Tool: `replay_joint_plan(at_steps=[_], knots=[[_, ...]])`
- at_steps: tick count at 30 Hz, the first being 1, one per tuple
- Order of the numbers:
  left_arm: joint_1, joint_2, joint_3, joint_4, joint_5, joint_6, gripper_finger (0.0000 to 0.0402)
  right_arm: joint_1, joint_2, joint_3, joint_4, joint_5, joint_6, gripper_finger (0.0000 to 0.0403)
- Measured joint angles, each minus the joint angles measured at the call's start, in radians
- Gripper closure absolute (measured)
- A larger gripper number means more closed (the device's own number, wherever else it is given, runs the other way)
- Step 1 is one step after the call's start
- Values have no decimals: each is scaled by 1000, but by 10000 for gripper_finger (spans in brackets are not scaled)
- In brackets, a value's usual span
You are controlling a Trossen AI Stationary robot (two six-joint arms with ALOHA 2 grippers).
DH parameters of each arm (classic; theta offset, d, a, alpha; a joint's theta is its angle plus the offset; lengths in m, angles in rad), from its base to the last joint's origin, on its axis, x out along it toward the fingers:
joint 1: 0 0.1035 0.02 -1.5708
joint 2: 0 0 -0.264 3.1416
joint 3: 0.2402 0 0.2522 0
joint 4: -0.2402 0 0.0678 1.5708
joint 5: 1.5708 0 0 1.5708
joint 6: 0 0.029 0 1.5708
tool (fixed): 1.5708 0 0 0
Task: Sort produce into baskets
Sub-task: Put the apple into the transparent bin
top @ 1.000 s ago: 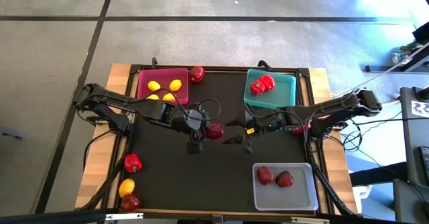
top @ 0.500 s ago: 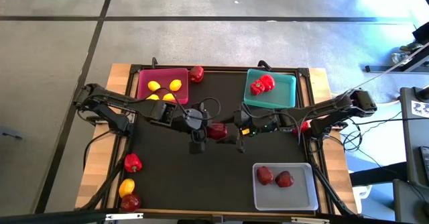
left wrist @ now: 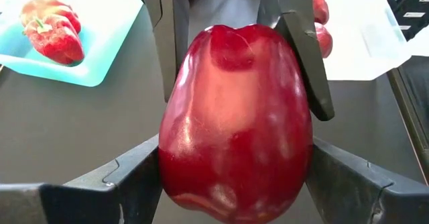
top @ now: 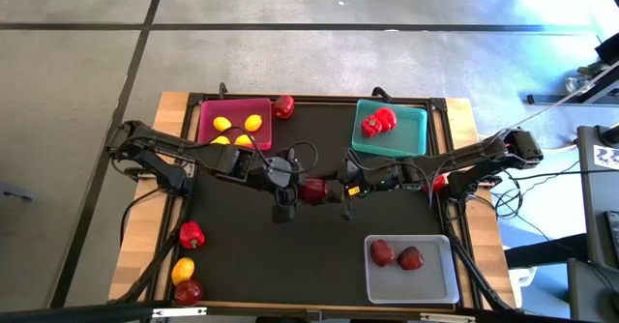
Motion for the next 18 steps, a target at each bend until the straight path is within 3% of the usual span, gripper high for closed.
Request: replay_joint_plan(at_steps=[18], knots=[[1, 0, 0, -10, -1, 0, 96, 0, 0, 0, 2, 6, -4, 240]])
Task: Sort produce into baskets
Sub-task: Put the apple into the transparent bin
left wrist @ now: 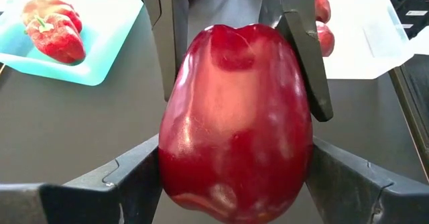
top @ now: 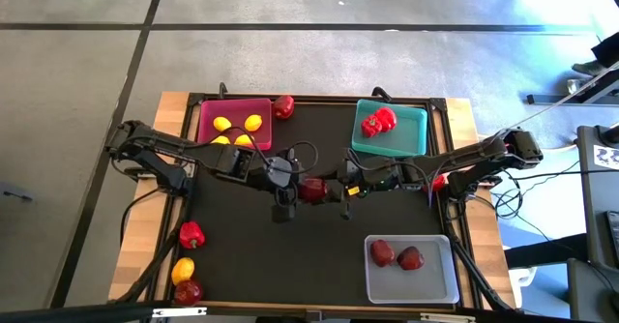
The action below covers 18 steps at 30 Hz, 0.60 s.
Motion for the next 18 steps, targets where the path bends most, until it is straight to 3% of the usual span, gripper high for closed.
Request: replay_joint_plan(at_steps=[5, 12, 18], knots=[[-1, 0, 0, -1, -14, -6, 84, 0, 0, 0, 1, 0, 0, 240], [-1, 0, 0, -2, -32, -13, 10, 0, 0, 0, 5, -2, 0, 240], [0, -46, 2, -27, -33, -2, 16, 0, -46, 0, -22, 2, 0, 240]])
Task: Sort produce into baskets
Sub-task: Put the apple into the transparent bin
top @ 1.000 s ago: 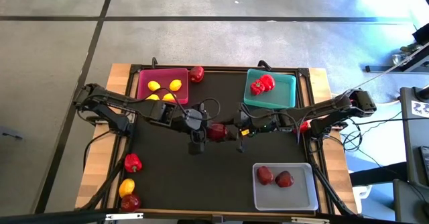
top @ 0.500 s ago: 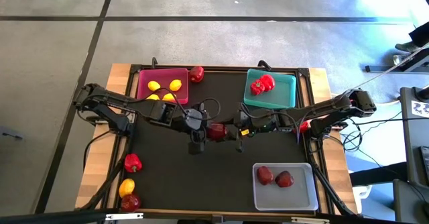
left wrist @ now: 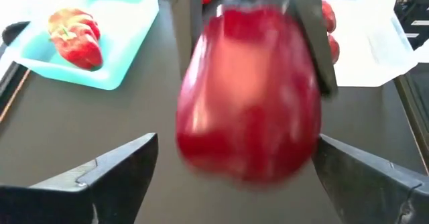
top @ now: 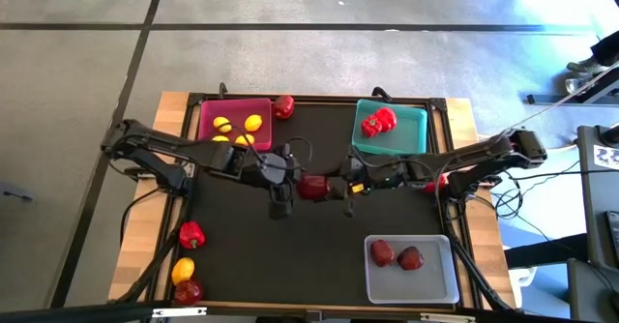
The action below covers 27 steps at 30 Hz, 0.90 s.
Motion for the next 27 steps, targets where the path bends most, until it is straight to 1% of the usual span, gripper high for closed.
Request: replay_joint_plan(at_steps=[3, 8, 10, 12, 15, 19, 22, 27], knots=[[-4, -36, 0, -14, -4, 12, 18, 0, -53, 0, -56, 4, -2, 240], [-30, -93, 0, -13, -37, 61, 16, 0, -171, 0, -203, 54, -8, 240], [-44, -101, -16, 24, -62, 86, 16, 1, -217, 0, -246, 63, -7, 239], [-54, -103, -50, 78, -75, 92, 16, 2, -268, 0, -304, 71, 7, 239], [-64, -90, -106, 184, -75, 81, 16, 2, -335, 0, -343, 75, 28, 239], [-66, -55, -153, 312, -75, 94, 16, 2, -384, 0, -350, 73, 32, 239], [-62, -29, -154, 399, -118, 111, 15, 2, -387, 0, -323, 48, 43, 239], [-55, 3, -155, 584, -205, 208, 15, 2, -348, 0, -263, -3, 55, 239]])
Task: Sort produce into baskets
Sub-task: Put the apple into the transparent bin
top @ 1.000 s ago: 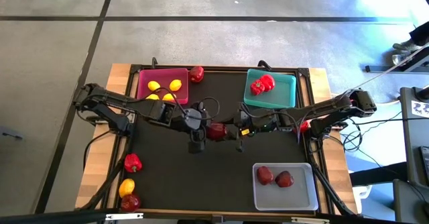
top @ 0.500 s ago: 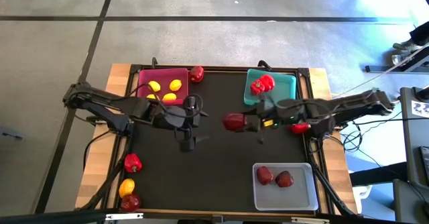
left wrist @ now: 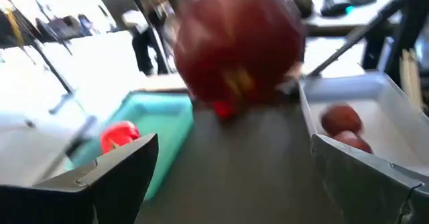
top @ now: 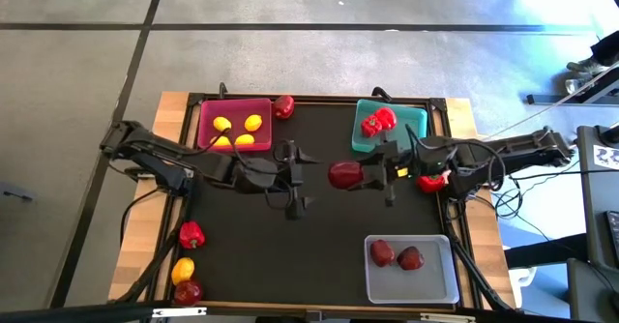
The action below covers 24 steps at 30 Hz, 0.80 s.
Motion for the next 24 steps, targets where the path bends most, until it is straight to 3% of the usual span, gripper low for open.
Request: replay_joint_plan(at_steps=[10, 14, 24], knots=[[2, 24, -2, 148, -21, 81, 19, 0, 69, 0, 90, -49, 0, 239], [-4, 31, -1, 174, 37, 78, 45, 0, 76, 0, 101, -46, -6, 239], [-10, 29, -1, 196, 46, 80, 115, 1, 106, 0, 125, -51, -13, 239]])
